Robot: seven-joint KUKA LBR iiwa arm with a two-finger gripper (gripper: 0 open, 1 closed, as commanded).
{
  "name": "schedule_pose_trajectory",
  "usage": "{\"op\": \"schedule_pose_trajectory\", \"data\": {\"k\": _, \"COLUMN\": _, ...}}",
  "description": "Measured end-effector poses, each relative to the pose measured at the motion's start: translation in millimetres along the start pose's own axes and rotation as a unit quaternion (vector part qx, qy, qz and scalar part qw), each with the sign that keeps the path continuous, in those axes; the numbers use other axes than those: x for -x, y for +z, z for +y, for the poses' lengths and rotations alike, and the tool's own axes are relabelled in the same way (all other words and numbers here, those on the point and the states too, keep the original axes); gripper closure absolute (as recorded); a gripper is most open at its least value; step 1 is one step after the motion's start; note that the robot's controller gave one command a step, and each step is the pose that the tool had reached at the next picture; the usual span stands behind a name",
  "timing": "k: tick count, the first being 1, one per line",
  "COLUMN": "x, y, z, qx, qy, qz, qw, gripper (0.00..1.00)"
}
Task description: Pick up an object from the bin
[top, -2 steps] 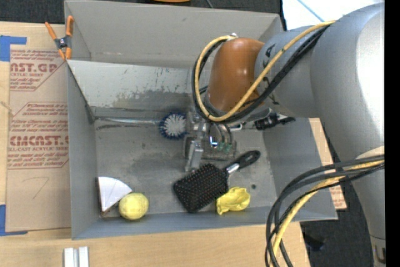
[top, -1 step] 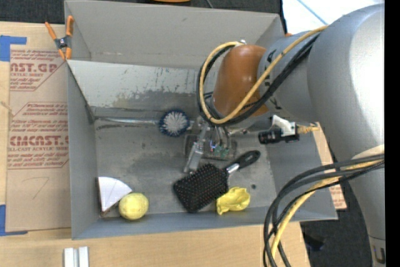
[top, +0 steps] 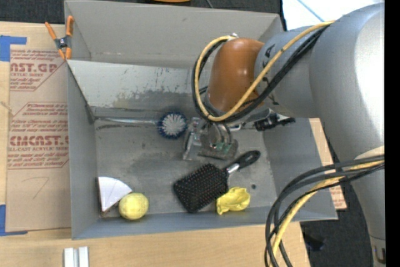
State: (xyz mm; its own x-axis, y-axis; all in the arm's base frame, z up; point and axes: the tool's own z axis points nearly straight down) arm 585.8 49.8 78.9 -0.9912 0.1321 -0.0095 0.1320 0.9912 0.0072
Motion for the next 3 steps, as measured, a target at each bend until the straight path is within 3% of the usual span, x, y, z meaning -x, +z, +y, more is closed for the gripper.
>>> {"op": "schedule_pose_trajectory", "data": {"k": 1, "x": 0.0, "y": 0.0, "z": 0.0, "qx": 0.0, "qy": 0.0, "qz": 0.0, "qw": 1.0, "gripper": 1.0}}
{"op": "schedule_pose_trajectory", "data": {"k": 2, "x": -3.4, "y": -19.0, "z": -0.5, "qx": -0.001, "qy": 0.0, "qz": 0.0065, "qw": 1.0, "gripper": 1.0}}
{"op": "schedule_pose_trajectory", "data": {"k": 3, "x": 0.5, "y": -63.0, "z": 0.8, "qx": 0.001, "qy": 0.0, "qz": 0.0002, "qw": 1.0, "gripper": 1.0}}
